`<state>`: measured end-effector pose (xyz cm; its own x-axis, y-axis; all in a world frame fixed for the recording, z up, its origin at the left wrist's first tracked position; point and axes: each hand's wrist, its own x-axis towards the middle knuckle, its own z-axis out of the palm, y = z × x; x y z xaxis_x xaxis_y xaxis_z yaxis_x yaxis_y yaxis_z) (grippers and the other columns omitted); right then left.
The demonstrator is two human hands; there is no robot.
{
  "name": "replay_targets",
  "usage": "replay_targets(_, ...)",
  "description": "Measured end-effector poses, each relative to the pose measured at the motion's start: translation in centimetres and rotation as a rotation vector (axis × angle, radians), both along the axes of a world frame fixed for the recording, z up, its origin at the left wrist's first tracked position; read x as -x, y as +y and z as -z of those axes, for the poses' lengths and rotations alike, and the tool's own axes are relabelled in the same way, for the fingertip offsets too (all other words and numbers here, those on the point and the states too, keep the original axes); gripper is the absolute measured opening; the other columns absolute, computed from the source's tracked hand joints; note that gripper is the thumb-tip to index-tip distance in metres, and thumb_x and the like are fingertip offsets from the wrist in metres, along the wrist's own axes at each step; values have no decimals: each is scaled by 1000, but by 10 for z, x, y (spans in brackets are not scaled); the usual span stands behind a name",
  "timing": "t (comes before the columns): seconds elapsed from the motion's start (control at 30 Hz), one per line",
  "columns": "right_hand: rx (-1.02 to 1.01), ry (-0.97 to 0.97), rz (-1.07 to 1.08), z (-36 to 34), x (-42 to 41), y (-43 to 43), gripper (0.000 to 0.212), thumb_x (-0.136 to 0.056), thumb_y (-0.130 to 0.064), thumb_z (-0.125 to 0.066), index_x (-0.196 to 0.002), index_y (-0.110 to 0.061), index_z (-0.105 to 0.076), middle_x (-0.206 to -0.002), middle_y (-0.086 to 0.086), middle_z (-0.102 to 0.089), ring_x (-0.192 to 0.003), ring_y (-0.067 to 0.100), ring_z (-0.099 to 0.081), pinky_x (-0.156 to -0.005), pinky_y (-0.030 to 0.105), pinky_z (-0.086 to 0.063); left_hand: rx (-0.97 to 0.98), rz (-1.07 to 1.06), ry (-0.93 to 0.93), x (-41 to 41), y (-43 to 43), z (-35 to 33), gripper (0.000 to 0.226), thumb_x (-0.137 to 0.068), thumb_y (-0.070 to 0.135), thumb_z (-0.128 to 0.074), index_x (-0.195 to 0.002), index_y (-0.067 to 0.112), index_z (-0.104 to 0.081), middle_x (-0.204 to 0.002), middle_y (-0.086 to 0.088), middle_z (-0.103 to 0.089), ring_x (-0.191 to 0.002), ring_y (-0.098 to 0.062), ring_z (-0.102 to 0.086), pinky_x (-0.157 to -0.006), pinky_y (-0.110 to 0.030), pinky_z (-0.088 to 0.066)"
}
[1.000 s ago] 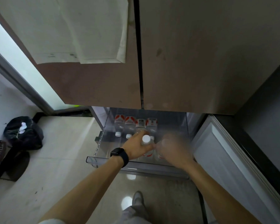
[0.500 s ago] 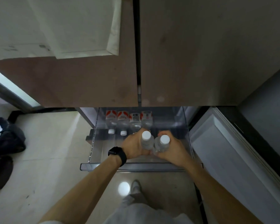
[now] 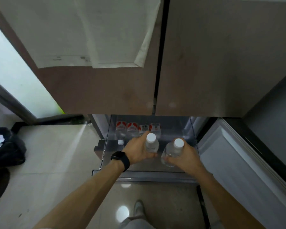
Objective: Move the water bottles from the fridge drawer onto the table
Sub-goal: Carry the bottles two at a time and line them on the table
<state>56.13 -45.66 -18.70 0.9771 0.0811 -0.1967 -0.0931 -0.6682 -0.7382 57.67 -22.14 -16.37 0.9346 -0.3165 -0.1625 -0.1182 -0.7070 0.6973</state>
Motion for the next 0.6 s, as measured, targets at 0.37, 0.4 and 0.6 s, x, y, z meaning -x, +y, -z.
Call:
replay_targets(0.37, -230, -233, -260, -124, 44, 59, 60, -52, -53, -88, -104, -48, -57, -93, -34, -65, -84, -13, -63, -56, 4, -47, -39, -466, -300, 138, 95, -105, 62, -66, 58, -84, -113, 39, -48, -95, 19, -66, -83, 2, -62, -69, -16, -48)
replay_targets(0.4, -234, -242, -295, -131, 53, 70, 61, -51, -53, -87, -104, -45, -58, -92, -29, -68, -82, -9, -65, -57, 8, -50, -46, -514, -307, 158, 106, -111, 62, -65, 61, -82, -112, 40, -49, -94, 19, -67, -84, 0, -64, -70, -19, -51)
replay_targets(0.6, -214, -297, -593, -163, 116, 157, 64, -53, -57, -83, -109, -40, -58, -97, -20, -67, -85, 0, -65, -70, 25, -56, -116, -765, -311, 281, 165, -138, 62, -62, 62, -83, -110, 41, -51, -94, 17, -68, -86, -6, -66, -78, -36, -56)
